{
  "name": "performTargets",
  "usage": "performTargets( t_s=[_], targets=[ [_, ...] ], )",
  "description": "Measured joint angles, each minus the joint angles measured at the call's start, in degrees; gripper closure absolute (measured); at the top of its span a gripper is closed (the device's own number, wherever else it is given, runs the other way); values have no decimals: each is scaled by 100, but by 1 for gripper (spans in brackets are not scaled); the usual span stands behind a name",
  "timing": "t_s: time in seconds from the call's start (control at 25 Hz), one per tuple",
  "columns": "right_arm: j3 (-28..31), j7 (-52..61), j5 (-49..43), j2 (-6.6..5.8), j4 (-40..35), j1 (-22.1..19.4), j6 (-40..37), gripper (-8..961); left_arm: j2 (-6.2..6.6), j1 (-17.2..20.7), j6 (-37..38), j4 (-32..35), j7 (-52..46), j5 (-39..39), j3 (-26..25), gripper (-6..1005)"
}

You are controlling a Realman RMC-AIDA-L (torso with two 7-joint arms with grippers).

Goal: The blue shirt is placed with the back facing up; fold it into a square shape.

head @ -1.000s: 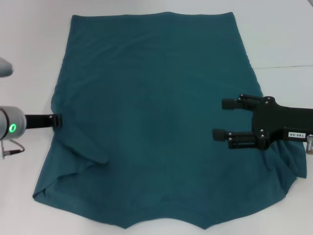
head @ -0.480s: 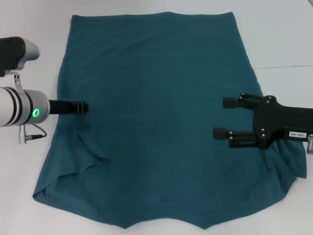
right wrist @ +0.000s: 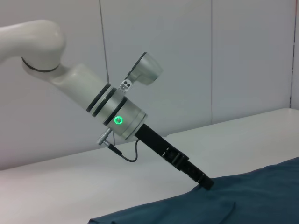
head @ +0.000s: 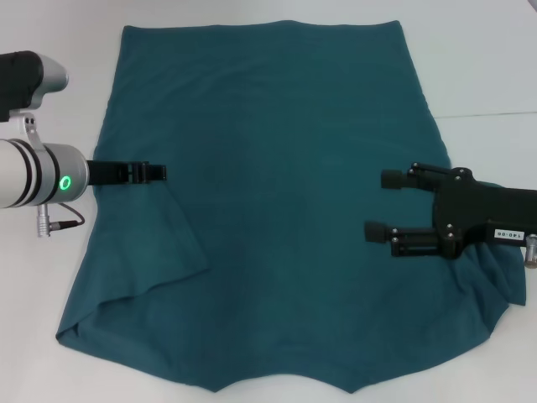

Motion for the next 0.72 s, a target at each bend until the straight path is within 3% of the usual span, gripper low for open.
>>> performTargets(
  t_s=[0.24, 0.4, 0.52, 0.72],
  targets=[
    [182, 246, 89, -16, -12, -59, -23, 38, 33, 289, 434, 355, 352, -284, -41, 219],
    [291, 771, 139, -59, -360, -198, -36, 38, 81, 836, 1548, 980, 1643, -1604, -375, 224],
    [264, 1691, 42, -146, -898, -351, -80, 38, 192, 1042, 2722, 1098, 2565, -2458, -880, 228],
    [274, 3055, -716, -196, -2080, -485, -441, 38, 425, 1082, 4684, 933, 3536, -2879, -1763, 233]
  ],
)
